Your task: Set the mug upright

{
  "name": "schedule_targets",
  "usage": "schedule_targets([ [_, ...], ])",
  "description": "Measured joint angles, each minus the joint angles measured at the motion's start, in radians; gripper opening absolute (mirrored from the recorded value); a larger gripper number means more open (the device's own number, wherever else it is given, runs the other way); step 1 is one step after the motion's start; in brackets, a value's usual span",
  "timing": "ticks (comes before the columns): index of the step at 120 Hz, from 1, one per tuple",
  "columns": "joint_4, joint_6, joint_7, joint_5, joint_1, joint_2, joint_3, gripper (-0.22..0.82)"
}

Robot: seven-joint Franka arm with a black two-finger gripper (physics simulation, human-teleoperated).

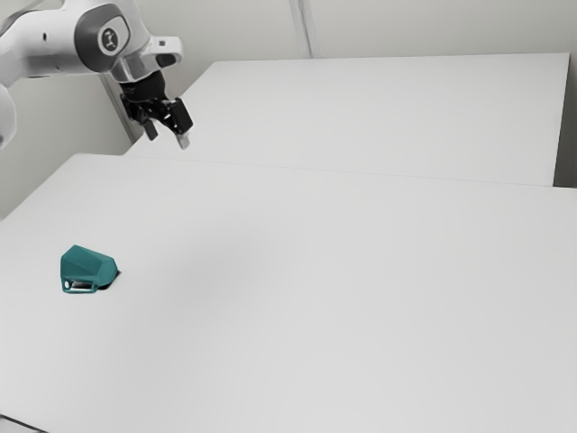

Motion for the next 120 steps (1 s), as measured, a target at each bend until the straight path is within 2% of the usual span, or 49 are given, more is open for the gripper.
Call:
schedule_targets([
  [16,-0.061,0.018,-0.001,-0.02,-0.006,-0.03,0.045,0.6],
  [31,-0.278,0.093,-0.003,-0.041,0.007,-0.15,0.101,0.6],
  [47,-0.455,0.199,-0.003,-0.053,0.097,-0.223,0.102,0.6],
  [55,-0.555,0.261,0.011,-0.075,0.191,-0.293,0.091,0.6],
  [60,-0.585,0.292,0.028,-0.106,0.282,-0.312,0.068,0.6],
  [69,-0.611,0.341,0.077,-0.177,0.44,-0.317,-0.012,0.6],
  [86,-0.627,0.438,0.207,-0.324,0.643,-0.243,-0.116,0.6],
  [94,-0.628,0.472,0.277,-0.393,0.715,-0.213,-0.155,0.6],
  [111,-0.622,0.513,0.423,-0.507,0.81,-0.157,-0.182,0.6],
  [120,-0.62,0.518,0.509,-0.582,0.892,-0.13,-0.228,0.6],
])
